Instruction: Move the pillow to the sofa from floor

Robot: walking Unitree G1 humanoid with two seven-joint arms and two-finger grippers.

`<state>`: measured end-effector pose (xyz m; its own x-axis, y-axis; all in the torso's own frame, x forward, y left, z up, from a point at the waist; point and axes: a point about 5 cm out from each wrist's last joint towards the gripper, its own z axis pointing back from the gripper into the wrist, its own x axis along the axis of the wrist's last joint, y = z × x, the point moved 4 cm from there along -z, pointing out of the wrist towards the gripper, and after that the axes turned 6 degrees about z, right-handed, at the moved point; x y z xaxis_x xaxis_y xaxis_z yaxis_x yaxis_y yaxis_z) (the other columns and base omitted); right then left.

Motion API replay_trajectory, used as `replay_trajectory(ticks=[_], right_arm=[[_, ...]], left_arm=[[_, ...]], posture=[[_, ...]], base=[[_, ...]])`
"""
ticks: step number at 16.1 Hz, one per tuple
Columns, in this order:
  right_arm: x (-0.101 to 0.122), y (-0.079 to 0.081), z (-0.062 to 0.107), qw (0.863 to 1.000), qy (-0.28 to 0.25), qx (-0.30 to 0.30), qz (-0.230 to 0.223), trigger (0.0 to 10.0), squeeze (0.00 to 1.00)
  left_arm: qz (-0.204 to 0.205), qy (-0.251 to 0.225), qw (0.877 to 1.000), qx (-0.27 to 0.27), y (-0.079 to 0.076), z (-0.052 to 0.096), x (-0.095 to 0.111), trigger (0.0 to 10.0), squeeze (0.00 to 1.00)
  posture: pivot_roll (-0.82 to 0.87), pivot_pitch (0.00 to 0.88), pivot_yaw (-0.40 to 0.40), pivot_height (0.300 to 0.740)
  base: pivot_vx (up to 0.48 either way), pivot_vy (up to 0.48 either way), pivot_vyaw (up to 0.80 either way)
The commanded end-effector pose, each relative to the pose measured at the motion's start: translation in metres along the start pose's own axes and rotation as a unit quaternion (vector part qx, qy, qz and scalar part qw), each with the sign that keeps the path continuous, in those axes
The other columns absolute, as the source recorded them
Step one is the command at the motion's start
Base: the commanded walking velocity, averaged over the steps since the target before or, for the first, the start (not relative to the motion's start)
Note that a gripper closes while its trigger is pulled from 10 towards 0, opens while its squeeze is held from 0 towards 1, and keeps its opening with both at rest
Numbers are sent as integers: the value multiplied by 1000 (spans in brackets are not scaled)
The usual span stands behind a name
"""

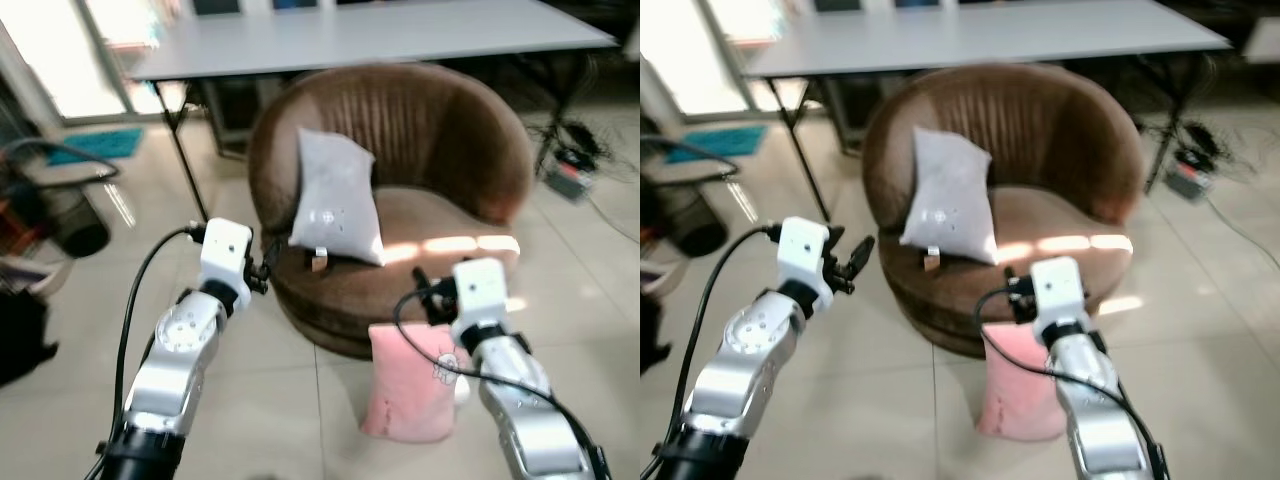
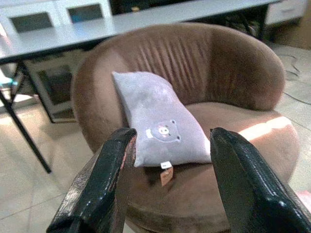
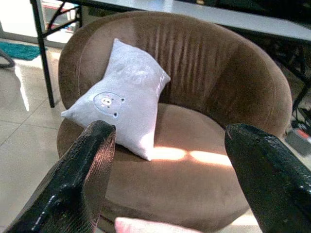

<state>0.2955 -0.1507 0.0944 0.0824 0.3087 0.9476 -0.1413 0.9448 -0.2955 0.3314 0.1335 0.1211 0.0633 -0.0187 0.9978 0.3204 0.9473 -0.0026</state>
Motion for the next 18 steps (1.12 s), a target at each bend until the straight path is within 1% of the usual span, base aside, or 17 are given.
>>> replay_trajectory(ticks=[1, 6, 12, 14, 15, 16, 17, 18], right_arm=[[1, 5, -2, 1000, 1, 7, -3, 10000, 0], [3, 7, -3, 1000, 0, 15, 0, 10000, 0], [1, 6, -3, 1000, 2, 16, 2, 10000, 0], [-4, 3, -2, 1000, 12, 1, -8, 10000, 0], [-6, 2, -2, 1000, 18, 0, -9, 10000, 0], [-7, 2, -2, 1000, 19, 2, -9, 10000, 0], [-8, 4, -1, 1000, 20, 6, -7, 10000, 0], [-9, 5, -1, 1000, 22, 5, -16, 10000, 0]], left_arm=[[-7, 6, 1000, 9, 7, 2, -2, 10000, 0], [-6, 5, 1000, 18, 10, 3, -3, 10000, 0], [-7, 2, 1000, 23, 10, 3, -3, 10000, 0], [-5, -3, 999, 36, 14, 3, -3, 10000, 0], [-18, -8, 999, 39, 15, 3, -3, 10000, 0], [-27, -9, 999, 38, 15, 3, -2, 10000, 0], [-28, -13, 999, 29, 13, 3, -2, 10000, 0], [-24, -16, 999, 24, 11, 2, -1, 10000, 0]], posture=[[-73, 20, 81, 740], [-70, 23, 66, 740], [-71, 23, 66, 740], [-71, 20, 66, 740], [-71, 20, 66, 740], [-71, 20, 66, 740], [-73, 17, 66, 740], [-72, 15, 65, 740]], base=[[0, -420, 800], [0, -423, 800], [0, -422, 800], [0, -152, 0], [0, 0, 0], [0, 0, 0], [0, 0, 0], [0, 0, 0]])
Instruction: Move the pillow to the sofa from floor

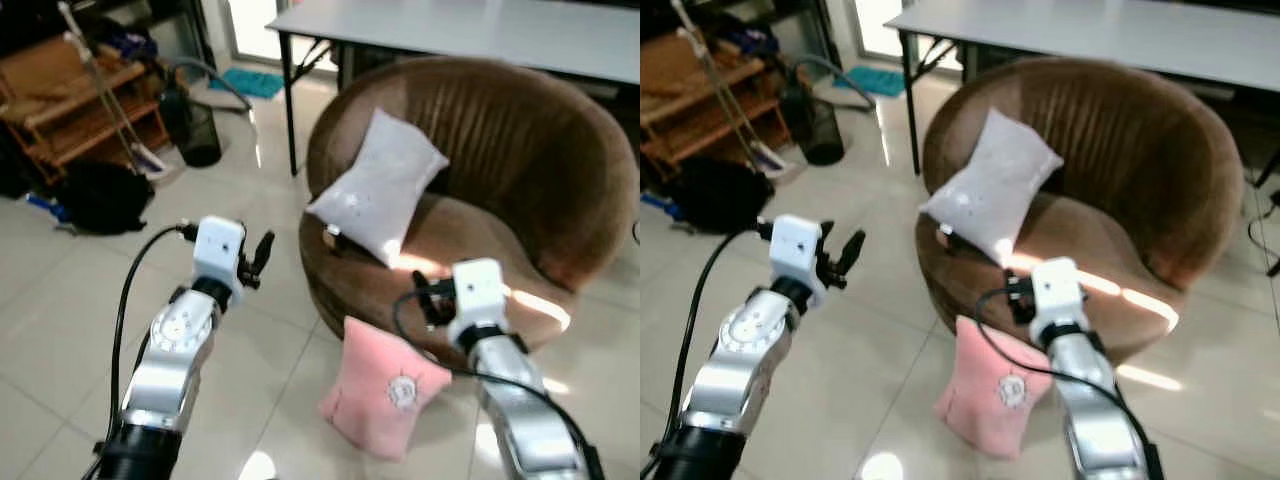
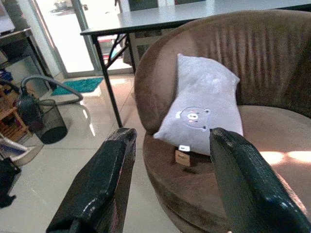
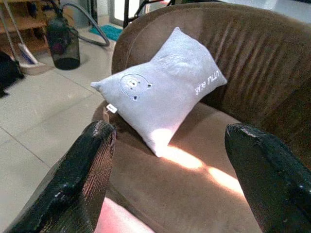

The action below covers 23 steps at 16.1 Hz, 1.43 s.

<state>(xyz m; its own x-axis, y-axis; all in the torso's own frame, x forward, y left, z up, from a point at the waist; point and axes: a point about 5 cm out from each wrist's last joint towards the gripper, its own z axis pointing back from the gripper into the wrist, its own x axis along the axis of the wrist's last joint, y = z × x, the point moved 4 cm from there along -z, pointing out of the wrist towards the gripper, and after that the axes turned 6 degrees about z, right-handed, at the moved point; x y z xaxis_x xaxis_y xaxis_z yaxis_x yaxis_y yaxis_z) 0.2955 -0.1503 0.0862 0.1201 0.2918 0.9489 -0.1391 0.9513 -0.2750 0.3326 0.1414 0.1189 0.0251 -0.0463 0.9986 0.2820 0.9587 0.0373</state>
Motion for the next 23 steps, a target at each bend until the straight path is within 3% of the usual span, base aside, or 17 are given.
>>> replay_trajectory(ticks=[1, 10, 15, 20, 23], right_arm=[[-3, 2, 0, 1000, 8, 3, -12, 10000, 0], [-5, 1, -2, 1000, 11, -4, -14, 10000, 0], [-5, 5, -4, 1000, 11, 3, -7, 10000, 0], [-7, 3, -5, 999, 17, 1, -28, 10000, 0], [-11, 4, -3, 999, 22, 2, -40, 10000, 0]], left_arm=[[-3, -2, 1000, -1, 3, 1, 0, 10000, 0], [3, -5, 1000, -13, 1, 0, -1, 10000, 0], [5, 1, 1000, -13, 1, -1, -4, 10000, 0], [-1, 5, 1000, -30, 1, 1, -8, 10000, 0], [-3, 17, 1000, -25, 4, 7, -14, 10000, 0]], posture=[[-71, 14, 64, 740], [-74, 0, 64, 740], [-71, 2, 62, 740], [-63, 14, 66, 740], [-62, 13, 64, 716]], base=[[0, 0, 0], [275, 0, -776], [104, 0, 0], [0, 0, 0], [0, 0, 0]])
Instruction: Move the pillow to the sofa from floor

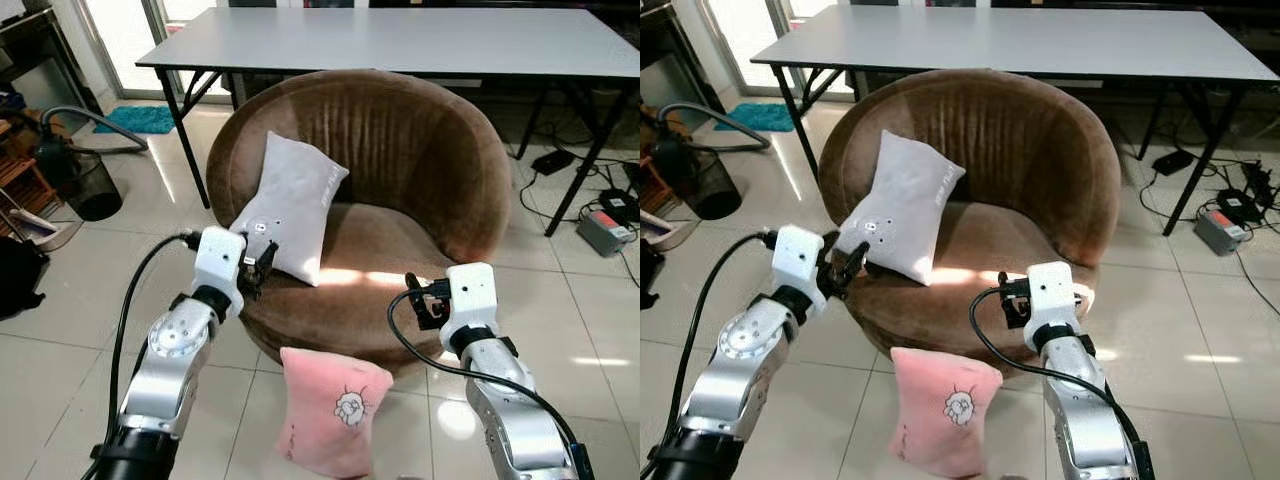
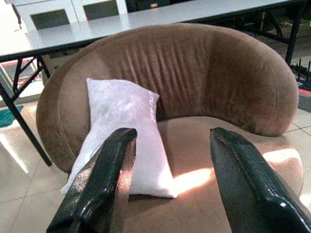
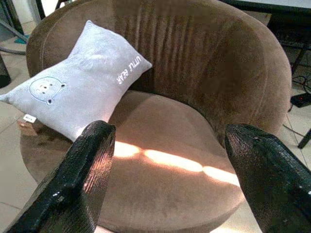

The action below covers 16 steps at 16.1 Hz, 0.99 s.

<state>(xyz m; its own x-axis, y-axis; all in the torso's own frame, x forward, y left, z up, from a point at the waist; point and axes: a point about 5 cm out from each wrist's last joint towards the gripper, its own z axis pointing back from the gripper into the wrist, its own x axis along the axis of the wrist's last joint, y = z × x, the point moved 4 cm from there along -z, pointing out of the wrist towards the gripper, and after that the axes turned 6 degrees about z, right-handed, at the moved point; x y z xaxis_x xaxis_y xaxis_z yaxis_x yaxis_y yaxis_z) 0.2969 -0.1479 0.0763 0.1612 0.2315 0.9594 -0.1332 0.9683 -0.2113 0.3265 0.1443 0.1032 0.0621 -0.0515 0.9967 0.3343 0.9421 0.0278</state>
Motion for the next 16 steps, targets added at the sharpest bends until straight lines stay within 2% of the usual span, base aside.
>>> replay_trajectory(ticks=[1, 10, 16], right_arm=[[-3, -1, -1, 1000, 7, 0, -7, 10000, 0], [-4, 2, -1, 1000, 10, 4, -6, 10000, 0], [-4, 3, -2, 1000, 10, 7, -1, 10000, 0]], left_arm=[[-10, -3, 1000, 3, 5, 1, 3, 10000, 0], [-8, -6, 1000, 8, 3, -3, 6, 10000, 0], [-13, -13, 1000, 18, 5, -5, 9, 10000, 0]], posture=[[-59, 14, 62, 706], [-55, 22, 63, 616], [-54, 29, 59, 611]], base=[[0, 0, 0], [0, 0, 0], [0, 0, 0]])
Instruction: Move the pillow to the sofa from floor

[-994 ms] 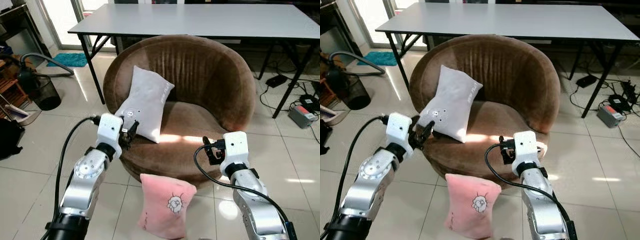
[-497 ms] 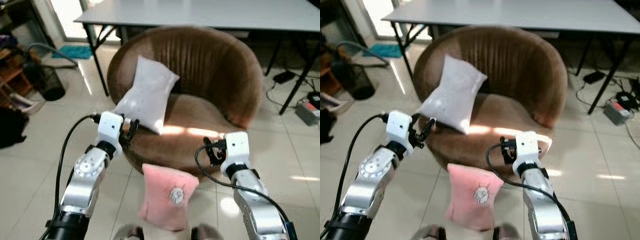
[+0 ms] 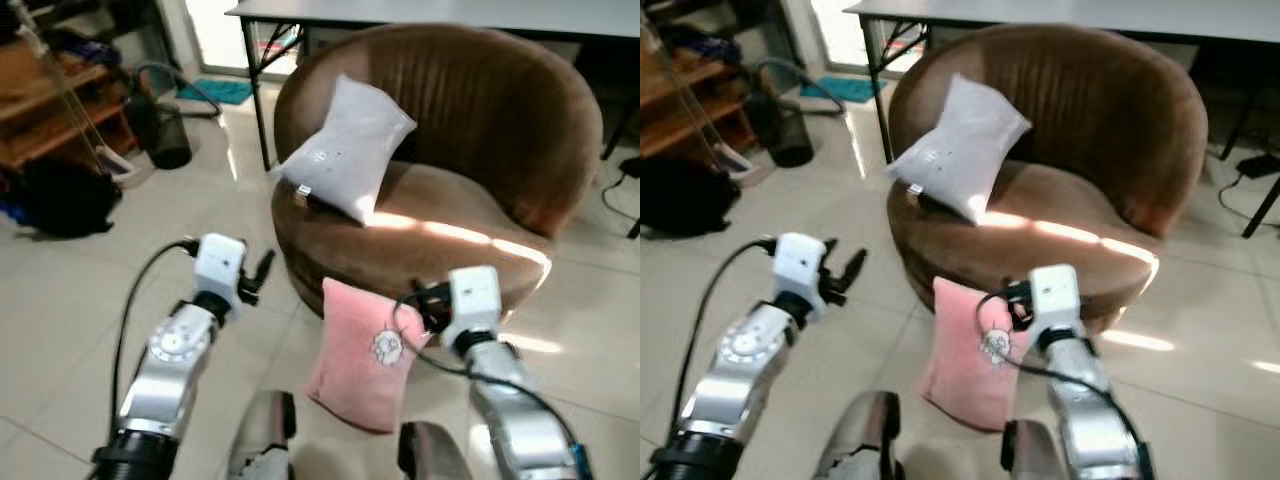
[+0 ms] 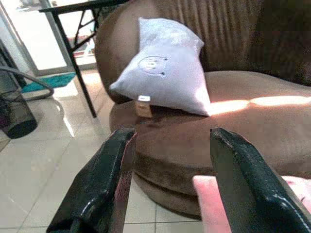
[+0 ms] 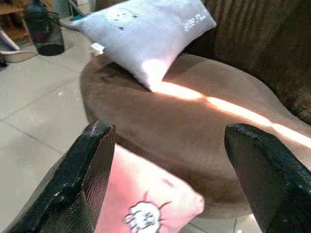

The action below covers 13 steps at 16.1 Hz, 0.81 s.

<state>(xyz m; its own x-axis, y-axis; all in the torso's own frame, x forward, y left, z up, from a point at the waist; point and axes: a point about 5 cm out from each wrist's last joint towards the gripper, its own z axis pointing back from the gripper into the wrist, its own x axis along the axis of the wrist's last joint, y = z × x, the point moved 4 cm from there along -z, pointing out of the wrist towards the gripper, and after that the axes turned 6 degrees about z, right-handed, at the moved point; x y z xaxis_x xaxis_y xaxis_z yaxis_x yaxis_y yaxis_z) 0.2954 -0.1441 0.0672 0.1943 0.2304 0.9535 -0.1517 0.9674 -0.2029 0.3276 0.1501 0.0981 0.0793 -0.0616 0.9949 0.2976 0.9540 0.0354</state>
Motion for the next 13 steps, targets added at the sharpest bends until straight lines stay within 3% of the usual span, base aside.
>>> replay_trajectory(ticks=[1, 4, 13], right_arm=[[4, -3, -1, 1000, -6, -3, 2, 10000, 0], [1, -4, -1, 1000, 2, -4, 13, 10000, 0], [-2, -5, -1, 1000, 3, -15, 24, 10000, 0]], left_arm=[[-10, -23, 1000, -2, -1, -5, 14, 10000, 0], [11, -26, 1000, 5, 1, -4, 14, 10000, 0], [15, -23, 1000, -6, -2, -4, 12, 10000, 0]], posture=[[-54, 29, 59, 611], [-54, 28, 57, 611], [-58, 7, 67, 611]], base=[[0, 0, 0], [0, 0, 0], [277, 0, 0]])
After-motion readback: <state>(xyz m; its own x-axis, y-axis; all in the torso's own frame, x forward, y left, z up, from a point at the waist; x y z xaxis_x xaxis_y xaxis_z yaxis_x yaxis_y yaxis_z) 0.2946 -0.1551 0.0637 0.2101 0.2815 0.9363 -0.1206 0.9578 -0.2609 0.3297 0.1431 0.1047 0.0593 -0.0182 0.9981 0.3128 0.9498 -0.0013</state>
